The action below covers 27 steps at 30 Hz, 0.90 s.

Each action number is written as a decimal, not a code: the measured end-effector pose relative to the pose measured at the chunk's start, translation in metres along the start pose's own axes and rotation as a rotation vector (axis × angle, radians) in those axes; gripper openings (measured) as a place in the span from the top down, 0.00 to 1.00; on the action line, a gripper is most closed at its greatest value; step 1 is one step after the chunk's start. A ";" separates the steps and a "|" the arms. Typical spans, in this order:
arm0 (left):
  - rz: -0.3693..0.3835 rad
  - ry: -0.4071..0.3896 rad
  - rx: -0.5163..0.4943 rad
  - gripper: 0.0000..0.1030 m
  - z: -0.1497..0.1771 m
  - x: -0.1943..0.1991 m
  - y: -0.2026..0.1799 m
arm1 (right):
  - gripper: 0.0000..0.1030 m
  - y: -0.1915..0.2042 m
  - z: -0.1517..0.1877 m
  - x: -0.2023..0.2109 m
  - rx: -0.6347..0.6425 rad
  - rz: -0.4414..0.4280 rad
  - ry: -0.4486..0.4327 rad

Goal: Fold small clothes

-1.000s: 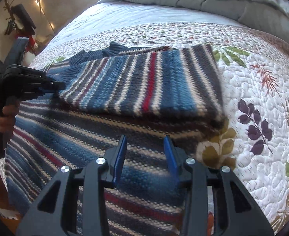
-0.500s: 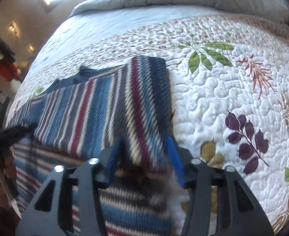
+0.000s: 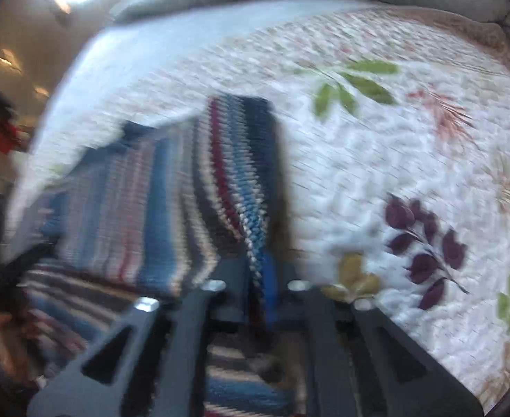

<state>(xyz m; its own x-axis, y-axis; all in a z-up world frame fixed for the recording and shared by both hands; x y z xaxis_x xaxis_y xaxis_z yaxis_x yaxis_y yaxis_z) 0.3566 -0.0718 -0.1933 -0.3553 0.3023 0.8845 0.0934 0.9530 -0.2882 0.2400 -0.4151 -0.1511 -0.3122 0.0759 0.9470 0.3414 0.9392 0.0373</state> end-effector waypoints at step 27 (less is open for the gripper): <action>-0.209 -0.123 0.524 0.20 -0.010 0.162 0.392 | 0.78 0.112 0.093 0.036 0.345 -0.005 0.041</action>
<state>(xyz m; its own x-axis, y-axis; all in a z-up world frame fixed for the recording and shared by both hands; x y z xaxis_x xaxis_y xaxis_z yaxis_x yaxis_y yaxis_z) 0.3451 0.3506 -0.1589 -0.4253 0.0740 0.9020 -0.4529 0.8455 -0.2829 0.1847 -0.2761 -0.1428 -0.2751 0.0638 0.9593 0.0177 0.9980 -0.0613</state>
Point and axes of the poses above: each gripper's, at about its wrist camera, not at the fingertips, and x roughly against the way its jaws point, y to its left, z to its underside, the point moved 7 cm from there along -x, roughly the way its jaws point, and after that the axes turned 7 degrees about z, right-handed, at the moved point
